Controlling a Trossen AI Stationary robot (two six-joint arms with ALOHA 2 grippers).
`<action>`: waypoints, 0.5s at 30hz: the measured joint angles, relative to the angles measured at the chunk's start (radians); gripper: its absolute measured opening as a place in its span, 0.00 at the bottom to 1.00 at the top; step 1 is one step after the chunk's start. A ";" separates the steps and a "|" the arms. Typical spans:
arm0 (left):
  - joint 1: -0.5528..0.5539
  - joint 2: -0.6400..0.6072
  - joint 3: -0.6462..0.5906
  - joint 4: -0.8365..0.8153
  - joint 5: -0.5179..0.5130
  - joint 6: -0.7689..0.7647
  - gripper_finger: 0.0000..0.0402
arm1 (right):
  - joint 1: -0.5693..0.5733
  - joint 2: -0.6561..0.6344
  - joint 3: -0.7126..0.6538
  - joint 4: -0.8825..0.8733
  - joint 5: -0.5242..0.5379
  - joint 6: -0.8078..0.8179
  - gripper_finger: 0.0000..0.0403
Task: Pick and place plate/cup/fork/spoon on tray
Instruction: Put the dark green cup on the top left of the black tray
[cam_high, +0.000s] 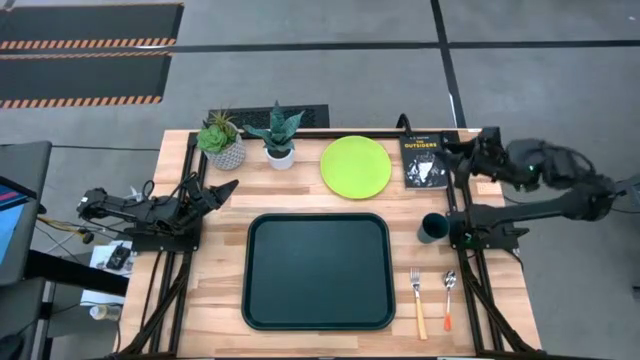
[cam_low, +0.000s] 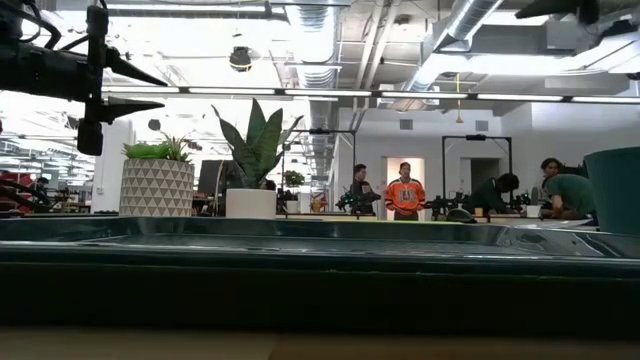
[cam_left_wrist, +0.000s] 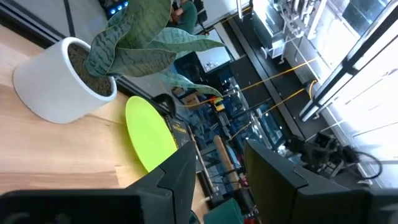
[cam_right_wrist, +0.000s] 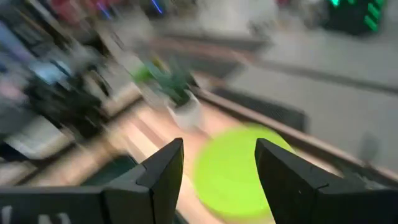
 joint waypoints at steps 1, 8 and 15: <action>0.000 0.000 0.000 0.000 0.000 0.000 0.31 | -0.006 0.048 0.074 -0.103 0.000 0.032 0.56; 0.000 0.000 0.000 0.000 0.001 0.005 0.34 | -0.046 0.291 0.385 -0.595 -0.048 0.319 0.53; 0.000 0.000 0.000 0.000 0.002 0.010 0.40 | -0.049 0.270 0.287 -0.591 -0.188 0.388 0.46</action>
